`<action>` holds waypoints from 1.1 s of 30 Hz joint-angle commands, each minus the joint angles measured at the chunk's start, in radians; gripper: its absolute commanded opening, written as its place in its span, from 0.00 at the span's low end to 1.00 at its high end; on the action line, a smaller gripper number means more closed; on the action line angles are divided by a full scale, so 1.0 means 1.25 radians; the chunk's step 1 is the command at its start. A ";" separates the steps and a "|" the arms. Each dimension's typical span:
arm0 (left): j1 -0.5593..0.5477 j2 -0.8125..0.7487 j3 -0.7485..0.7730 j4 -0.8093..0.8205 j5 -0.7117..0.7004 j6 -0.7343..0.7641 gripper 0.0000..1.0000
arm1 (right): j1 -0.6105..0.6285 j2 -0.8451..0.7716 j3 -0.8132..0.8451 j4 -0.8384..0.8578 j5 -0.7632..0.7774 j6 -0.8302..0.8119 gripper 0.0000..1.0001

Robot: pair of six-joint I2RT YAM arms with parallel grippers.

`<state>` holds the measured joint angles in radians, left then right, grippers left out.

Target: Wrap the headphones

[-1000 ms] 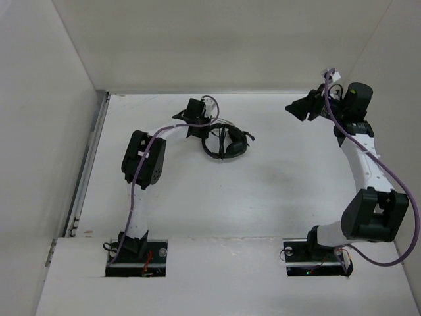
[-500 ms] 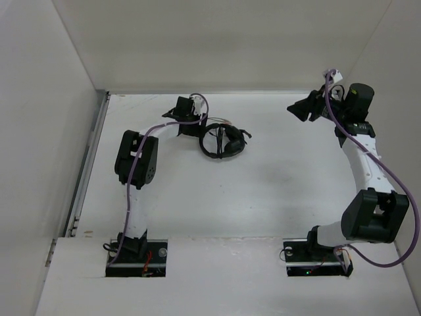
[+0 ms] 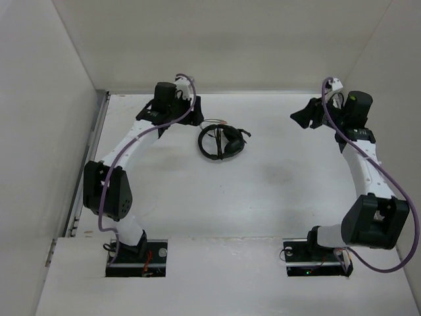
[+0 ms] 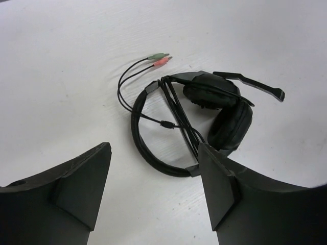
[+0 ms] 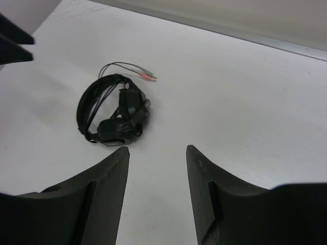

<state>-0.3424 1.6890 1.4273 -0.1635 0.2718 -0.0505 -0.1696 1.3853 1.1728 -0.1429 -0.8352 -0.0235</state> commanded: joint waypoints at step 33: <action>0.807 -0.457 -0.496 0.014 0.081 0.193 1.00 | -0.255 -0.378 -0.100 -0.431 0.434 -0.050 1.00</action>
<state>0.6533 1.1515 0.8124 -0.2157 0.3119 0.1802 -0.4847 0.9375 1.0473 -0.7063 -0.3031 -0.0776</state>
